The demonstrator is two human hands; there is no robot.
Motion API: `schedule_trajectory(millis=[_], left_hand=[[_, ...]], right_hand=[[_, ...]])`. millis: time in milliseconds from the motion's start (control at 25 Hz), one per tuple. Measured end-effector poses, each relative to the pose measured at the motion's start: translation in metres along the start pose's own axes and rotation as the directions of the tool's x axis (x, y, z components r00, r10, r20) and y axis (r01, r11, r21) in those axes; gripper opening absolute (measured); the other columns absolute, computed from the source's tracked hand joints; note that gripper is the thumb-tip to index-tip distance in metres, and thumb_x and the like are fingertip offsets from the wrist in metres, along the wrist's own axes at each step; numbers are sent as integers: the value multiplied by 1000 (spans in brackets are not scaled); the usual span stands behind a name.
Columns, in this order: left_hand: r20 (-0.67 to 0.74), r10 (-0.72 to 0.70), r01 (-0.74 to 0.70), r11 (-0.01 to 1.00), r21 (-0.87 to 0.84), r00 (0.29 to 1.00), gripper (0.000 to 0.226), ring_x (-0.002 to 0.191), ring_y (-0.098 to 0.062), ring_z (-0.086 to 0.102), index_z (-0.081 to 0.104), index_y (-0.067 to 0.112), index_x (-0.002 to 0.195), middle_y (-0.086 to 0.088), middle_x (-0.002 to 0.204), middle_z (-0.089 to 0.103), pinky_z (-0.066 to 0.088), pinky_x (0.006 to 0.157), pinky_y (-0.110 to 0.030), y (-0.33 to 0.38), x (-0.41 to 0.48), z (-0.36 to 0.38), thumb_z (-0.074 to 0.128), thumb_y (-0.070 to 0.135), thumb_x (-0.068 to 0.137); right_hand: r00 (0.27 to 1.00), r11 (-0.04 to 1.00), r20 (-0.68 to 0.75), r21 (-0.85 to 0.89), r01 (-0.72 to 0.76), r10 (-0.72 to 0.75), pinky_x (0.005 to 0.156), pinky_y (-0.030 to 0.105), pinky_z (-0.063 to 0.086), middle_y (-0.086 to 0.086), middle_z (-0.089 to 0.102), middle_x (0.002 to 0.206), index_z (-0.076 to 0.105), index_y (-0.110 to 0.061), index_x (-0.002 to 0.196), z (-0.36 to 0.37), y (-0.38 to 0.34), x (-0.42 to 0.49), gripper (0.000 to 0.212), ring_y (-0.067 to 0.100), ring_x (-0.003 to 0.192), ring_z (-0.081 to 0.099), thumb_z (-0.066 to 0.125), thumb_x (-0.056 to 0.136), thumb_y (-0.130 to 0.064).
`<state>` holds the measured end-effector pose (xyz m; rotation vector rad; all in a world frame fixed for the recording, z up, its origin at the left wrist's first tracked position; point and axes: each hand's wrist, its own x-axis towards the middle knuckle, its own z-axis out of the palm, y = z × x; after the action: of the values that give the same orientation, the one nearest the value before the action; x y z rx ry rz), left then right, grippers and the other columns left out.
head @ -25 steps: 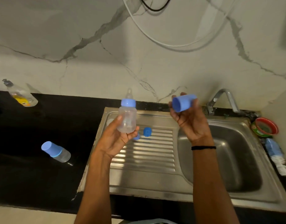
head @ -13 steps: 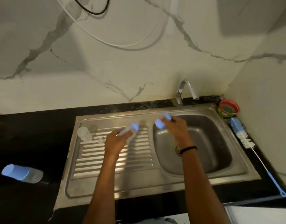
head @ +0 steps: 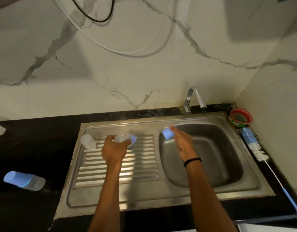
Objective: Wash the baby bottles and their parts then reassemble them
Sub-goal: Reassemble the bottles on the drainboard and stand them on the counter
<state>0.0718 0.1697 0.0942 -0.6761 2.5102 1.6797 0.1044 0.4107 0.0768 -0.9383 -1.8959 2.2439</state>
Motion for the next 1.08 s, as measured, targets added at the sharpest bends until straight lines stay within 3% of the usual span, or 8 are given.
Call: schedule_trajectory(millis=[40,120,200,320,400,600,880,1080], left_hand=[[-25,-1,-1,998,-64,1000,64,102,-24,66,62,13,122,-2,114,67,52,83,-30,2,0,-2,90,36,70],[37,-94,100,964,-245,995,63,100,-22,66,61,12,123,-4,114,67,50,75,-26,6,7,-4,90,33,72],[87,-103,124,949,-290,991,63,93,-18,65,61,13,122,-4,113,68,50,69,-23,7,8,-9,90,35,71],[162,-151,202,905,-374,975,54,69,-11,57,67,12,113,-3,92,64,47,53,-19,9,7,-19,88,41,73],[186,-160,225,881,-417,969,44,61,-10,50,70,15,106,-4,81,61,44,53,-22,11,9,-28,86,42,76],[185,-163,231,857,-460,969,33,74,-14,55,72,22,101,-5,87,66,47,68,-31,5,11,-45,83,44,78],[181,-180,242,871,-428,967,32,73,-12,53,73,22,101,-2,84,66,44,62,-27,-6,17,-64,82,45,79],[171,-184,242,869,-432,968,39,78,-12,56,69,21,111,-2,92,66,47,67,-28,-14,22,-74,79,44,82]], right_hand=[[1000,1000,10,24,18,-18,82,34,52,0,75,80,75,-16,81,2,-1,1,18,12,76,70,80,81,-33],[987,963,116,233,-133,108,79,34,53,4,74,87,71,-13,97,7,-8,1,24,15,79,67,75,86,-33],[967,905,228,377,-197,116,77,32,56,12,71,99,65,-9,110,12,-19,2,30,19,84,67,71,89,-29],[964,915,257,370,-162,66,79,34,60,17,70,110,62,-7,112,28,-24,1,24,24,91,71,70,90,-14],[948,910,316,379,-170,45,84,39,60,18,70,110,62,-4,111,37,-23,0,22,27,94,72,68,90,-5],[902,914,426,339,-223,62,90,46,57,23,67,119,58,0,122,62,-18,-1,37,35,105,68,69,86,2],[834,937,549,258,-237,60,93,47,55,21,67,119,57,0,128,97,-11,-8,45,37,112,65,69,85,4],[808,942,584,225,-249,74,96,50,53,21,64,120,56,1,128,115,-7,-12,50,39,115,63,71,80,3]])
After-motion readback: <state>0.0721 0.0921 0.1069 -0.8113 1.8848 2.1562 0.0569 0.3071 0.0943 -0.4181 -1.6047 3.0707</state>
